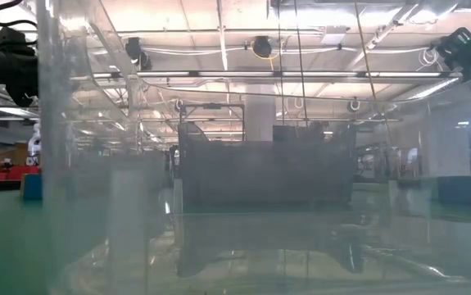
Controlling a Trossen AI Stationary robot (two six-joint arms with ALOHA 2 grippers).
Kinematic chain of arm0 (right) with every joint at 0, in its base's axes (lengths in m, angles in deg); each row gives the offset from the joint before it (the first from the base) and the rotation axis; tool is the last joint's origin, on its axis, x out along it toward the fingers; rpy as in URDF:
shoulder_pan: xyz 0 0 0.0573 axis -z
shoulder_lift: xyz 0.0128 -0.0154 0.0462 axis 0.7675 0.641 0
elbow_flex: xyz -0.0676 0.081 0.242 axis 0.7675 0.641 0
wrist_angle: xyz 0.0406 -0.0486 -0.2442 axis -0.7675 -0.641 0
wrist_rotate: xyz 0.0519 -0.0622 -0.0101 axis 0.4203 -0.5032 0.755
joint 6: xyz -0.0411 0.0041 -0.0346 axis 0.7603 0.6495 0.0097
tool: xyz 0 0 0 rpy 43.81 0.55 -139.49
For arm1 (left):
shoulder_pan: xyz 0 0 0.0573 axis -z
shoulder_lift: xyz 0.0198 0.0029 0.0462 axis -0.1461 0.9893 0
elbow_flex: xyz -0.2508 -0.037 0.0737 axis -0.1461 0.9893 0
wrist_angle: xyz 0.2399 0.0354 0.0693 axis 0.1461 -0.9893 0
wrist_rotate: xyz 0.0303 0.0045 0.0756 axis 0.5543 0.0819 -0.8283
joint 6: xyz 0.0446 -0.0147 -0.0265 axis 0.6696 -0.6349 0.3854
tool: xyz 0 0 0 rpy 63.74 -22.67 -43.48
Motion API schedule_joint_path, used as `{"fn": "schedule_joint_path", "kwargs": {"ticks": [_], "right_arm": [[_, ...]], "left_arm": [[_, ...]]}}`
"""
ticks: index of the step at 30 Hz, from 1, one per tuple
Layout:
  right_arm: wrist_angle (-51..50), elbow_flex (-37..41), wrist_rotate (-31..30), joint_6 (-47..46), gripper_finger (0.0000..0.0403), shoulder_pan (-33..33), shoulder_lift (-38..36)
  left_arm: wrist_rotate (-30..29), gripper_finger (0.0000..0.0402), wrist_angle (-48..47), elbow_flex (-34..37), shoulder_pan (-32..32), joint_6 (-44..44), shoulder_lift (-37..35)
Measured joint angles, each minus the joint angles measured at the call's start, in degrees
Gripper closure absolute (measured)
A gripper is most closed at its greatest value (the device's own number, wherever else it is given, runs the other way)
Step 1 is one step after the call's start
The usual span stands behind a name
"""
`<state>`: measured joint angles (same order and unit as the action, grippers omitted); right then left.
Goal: Sort & place blocks by color
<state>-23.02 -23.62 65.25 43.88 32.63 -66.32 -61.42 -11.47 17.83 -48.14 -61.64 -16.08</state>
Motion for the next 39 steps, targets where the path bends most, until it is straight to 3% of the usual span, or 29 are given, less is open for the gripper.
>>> {"fn": "schedule_joint_path", "kwargs": {"ticks": [39], "right_arm": [[0.0,-0.02,0.0,0.01,0.019,0.0,0.01]], "left_arm": [[0.0,0.0151,1.06,-0.01,0.01,-1.58,0.0]]}}
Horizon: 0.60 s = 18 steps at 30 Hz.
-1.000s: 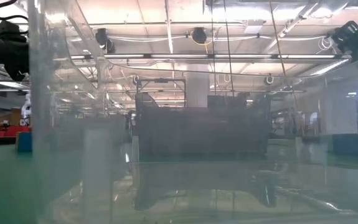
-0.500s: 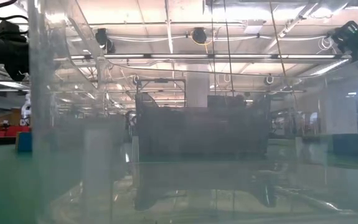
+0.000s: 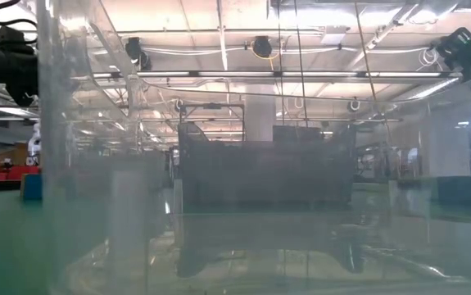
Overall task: Sort & place blocks by color
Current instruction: Put the left brown block into the gray bin
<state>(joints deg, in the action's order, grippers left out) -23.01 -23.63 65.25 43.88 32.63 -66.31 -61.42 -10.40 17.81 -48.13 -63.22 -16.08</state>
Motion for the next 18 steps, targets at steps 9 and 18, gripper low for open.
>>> {"fn": "schedule_joint_path", "kwargs": {"ticks": [9,18], "right_arm": [[-0.02,0.01,0.0,0.0,0.019,0.0,0.01],[-0.02,-0.01,0.0,0.01,0.019,0.0,0.0]], "left_arm": [[-0.59,0.0151,1.47,0.0,-0.02,-11.47,0.0],[-1.7,0.0151,8.63,0.0,-0.02,-16.11,0.0]]}}
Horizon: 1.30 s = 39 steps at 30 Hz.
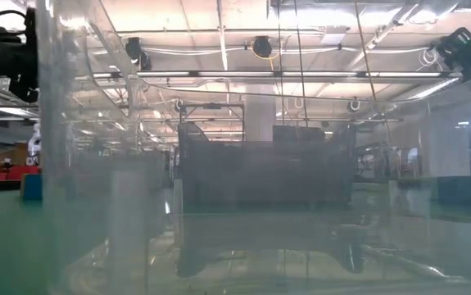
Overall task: Sort & place blocks by color
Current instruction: Put the left brown block into the gray bin
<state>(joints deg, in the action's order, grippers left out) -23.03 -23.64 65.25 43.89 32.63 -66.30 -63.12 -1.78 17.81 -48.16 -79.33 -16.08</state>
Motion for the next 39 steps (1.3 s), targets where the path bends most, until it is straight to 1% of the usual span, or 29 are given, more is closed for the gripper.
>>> {"fn": "schedule_joint_path", "kwargs": {"ticks": [5,7,10,14,17,19,21,25,28,30,33,36,39], "right_arm": [[0.0,0.0,0.01,0.0,0.019,0.0,-0.01],[0.0,0.02,0.02,-0.01,0.019,0.0,-0.01],[0.0,0.0,0.01,0.0,0.019,0.0,-0.01],[0.0,0.0,0.0,-0.01,0.019,0.0,-0.01],[0.0,0.01,0.0,0.0,0.019,0.0,-0.01],[0.0,0.0,0.0,-0.01,0.019,0.0,-0.01],[0.0,0.0,0.0,-0.01,0.019,0.0,0.0],[0.0,0.0,0.0,0.01,0.019,0.0,-0.01],[0.0,0.0,0.0,-0.01,0.019,0.0,0.0],[0.0,0.01,0.0,-0.01,0.019,0.0,-0.01],[0.0,0.0,0.0,-0.01,0.019,0.0,0.01],[0.0,0.0,0.0,-0.01,0.019,0.0,0.01],[0.0,0.01,0.0,-0.01,0.019,0.0,0.01]], "left_arm": [[8.17,0.0151,0.89,-1.81,0.0,0.02,0.02],[10.99,0.0151,0.83,-3.53,0.01,0.6,0.19],[14.84,0.0151,-1.85,-7.64,0.05,2.31,1.16],[21.13,0.0151,-9.47,-15.25,0.05,6.73,4.44],[25.63,0.0151,-18.0,-22.18,0.25,9.72,8.33],[27.63,0.0151,-25.06,-27.04,0.87,12.23,11.54],[28.78,0.0151,-32.24,-31.87,1.76,15.41,15.28],[29.04,0.0151,-46.92,-40.58,4.01,21.52,23.75],[29.04,0.0151,-55.75,-44.86,6.07,23.86,30.03],[29.04,0.0151,-60.18,-46.3,7.97,24.16,33.65],[29.04,0.0151,-65.14,-46.66,11.47,24.09,38.4],[29.05,0.0151,-68.28,-46.44,15.9,23.48,42.66],[29.07,0.0151,-70.14,-46.29,20.93,20.77,46.7]]}}
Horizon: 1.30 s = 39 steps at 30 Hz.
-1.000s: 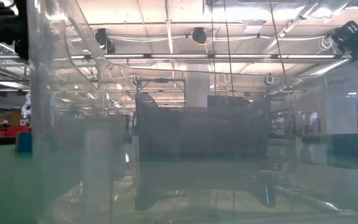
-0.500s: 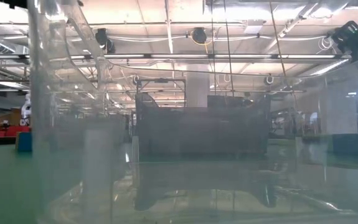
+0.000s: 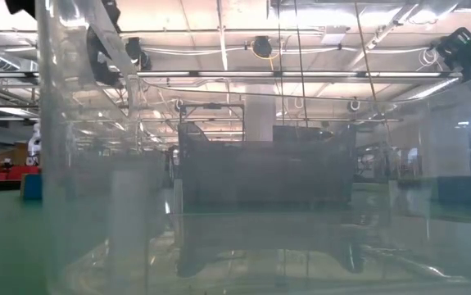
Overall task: Sort & place blocks by color
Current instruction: Put the left brown block into the gray bin
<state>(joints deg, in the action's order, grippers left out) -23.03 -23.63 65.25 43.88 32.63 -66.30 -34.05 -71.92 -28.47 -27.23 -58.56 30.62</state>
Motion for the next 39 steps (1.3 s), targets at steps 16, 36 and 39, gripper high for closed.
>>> {"fn": "schedule_joint_path", "kwargs": {"ticks": [16,36,39], "right_arm": [[0.0,-0.01,0.0,0.0,0.019,0.0,-0.01],[-0.04,-0.01,0.0,0.0,0.019,-0.02,0.0],[-0.04,0.0,0.0,0.01,0.019,-0.02,-0.02]], "left_arm": [[-10.82,0.0151,-9.53,0.08,21.34,-15.65,18.1],[-13.65,0.0151,-16.54,1.42,31.27,-27.86,33.97],[-13.67,0.0151,-13.36,3.61,31.99,-27.81,34.69]]}}
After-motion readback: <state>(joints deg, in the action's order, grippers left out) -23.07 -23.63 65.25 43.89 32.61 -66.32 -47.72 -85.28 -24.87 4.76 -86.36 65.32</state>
